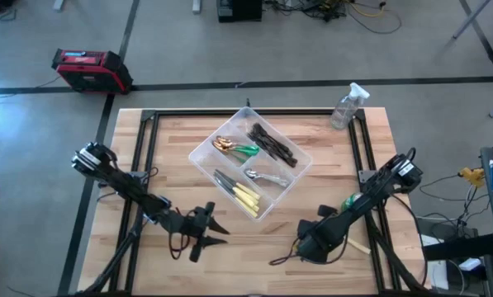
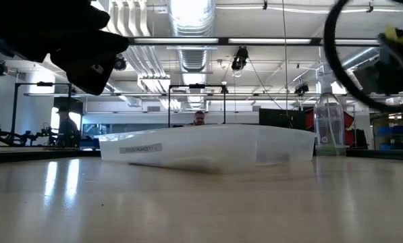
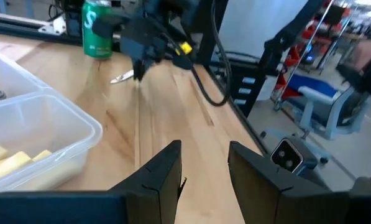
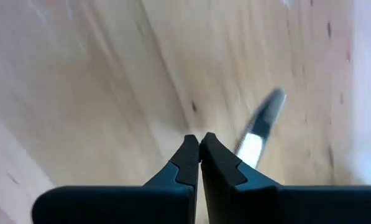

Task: Sort silverware
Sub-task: Put the yellow knife into the transparent silverware tray

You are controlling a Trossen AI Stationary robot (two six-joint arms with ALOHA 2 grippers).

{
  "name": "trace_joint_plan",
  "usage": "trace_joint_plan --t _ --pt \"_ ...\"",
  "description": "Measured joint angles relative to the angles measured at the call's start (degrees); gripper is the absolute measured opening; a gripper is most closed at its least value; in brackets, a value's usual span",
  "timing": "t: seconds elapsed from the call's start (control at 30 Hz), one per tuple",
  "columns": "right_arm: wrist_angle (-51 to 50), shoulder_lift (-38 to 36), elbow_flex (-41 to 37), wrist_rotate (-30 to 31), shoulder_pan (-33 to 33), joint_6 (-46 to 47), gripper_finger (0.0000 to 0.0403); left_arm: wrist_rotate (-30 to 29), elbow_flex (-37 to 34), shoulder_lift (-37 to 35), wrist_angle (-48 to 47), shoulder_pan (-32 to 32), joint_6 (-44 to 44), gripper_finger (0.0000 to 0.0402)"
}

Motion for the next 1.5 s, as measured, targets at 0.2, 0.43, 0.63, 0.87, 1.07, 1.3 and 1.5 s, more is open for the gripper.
trace_joint_plan --t 0.2,0.43,0.63,0.87,1.07,1.3,1.5 --pt "-7.81 -0.22 -2.37 -3.97 -0.86 -0.59 0.0000 0.49 3.11 0.86 -5.90 0.00 0.15 0.0119" --pt "-3.49 -0.31 -5.56 -9.04 -1.02 -0.49 0.0000 1.15 3.60 0.77 -6.65 0.00 0.22 0.0119" --pt "2.72 -0.33 -3.76 -6.91 -2.90 -0.93 0.0000 1.16 3.48 0.77 -6.87 0.00 0.22 0.0119" --pt "12.90 -0.31 0.38 0.44 -7.50 -6.30 0.0000 1.41 5.93 1.51 -6.80 0.00 2.51 0.0119" --pt "16.35 -0.31 6.99 4.46 -8.74 -13.35 0.0000 1.58 11.51 6.63 -6.83 0.07 6.71 0.0119" --pt "13.85 -0.31 9.92 4.71 -5.26 -10.15 0.0000 1.45 19.92 15.39 -9.82 3.28 8.94 0.0119" --pt "13.62 -0.29 9.90 8.50 2.59 -0.75 0.0000 9.45 28.56 20.34 -17.53 7.76 11.00 0.0119"
